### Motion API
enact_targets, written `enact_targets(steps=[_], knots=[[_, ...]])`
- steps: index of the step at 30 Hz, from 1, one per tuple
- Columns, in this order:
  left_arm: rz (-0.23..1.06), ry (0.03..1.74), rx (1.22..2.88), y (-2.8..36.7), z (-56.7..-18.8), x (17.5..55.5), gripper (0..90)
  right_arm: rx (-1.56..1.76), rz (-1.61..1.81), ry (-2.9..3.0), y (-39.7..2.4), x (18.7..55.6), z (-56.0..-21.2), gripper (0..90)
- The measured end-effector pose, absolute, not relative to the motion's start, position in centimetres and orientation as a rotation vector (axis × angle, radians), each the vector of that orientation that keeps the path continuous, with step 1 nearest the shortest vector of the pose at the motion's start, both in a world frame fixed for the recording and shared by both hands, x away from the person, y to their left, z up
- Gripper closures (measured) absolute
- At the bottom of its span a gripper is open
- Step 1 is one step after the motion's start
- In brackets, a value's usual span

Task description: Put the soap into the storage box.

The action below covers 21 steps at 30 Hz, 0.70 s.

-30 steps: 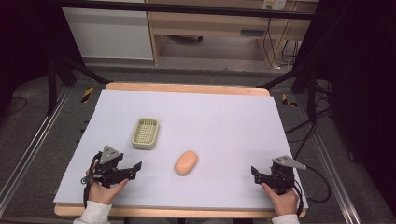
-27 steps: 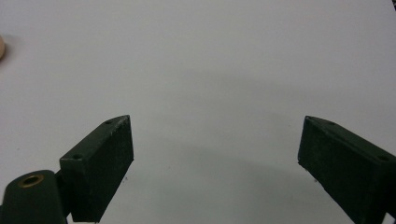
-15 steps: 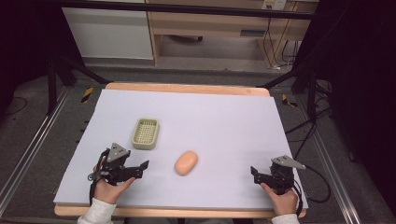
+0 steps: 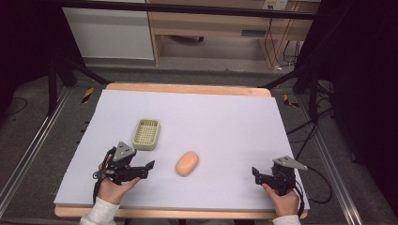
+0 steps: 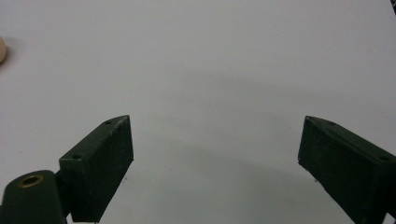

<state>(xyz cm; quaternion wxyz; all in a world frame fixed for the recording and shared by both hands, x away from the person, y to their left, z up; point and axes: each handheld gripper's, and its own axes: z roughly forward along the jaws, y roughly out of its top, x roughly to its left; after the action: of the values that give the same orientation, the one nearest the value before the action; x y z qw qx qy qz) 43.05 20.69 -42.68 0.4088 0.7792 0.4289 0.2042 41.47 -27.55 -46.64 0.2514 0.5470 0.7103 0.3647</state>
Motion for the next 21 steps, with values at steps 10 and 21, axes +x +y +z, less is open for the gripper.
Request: enact_targets(steps=[10,21], knots=[[0.525,1.064,1.964,19.8,-41.0,43.9,18.2,1.496,0.995,1.925,-27.6,41.4,-46.6,10.6],[0.553,1.025,1.957,17.8,-39.3,44.3,17.9,1.492,0.992,1.925,-27.6,41.4,-46.5,10.6]])
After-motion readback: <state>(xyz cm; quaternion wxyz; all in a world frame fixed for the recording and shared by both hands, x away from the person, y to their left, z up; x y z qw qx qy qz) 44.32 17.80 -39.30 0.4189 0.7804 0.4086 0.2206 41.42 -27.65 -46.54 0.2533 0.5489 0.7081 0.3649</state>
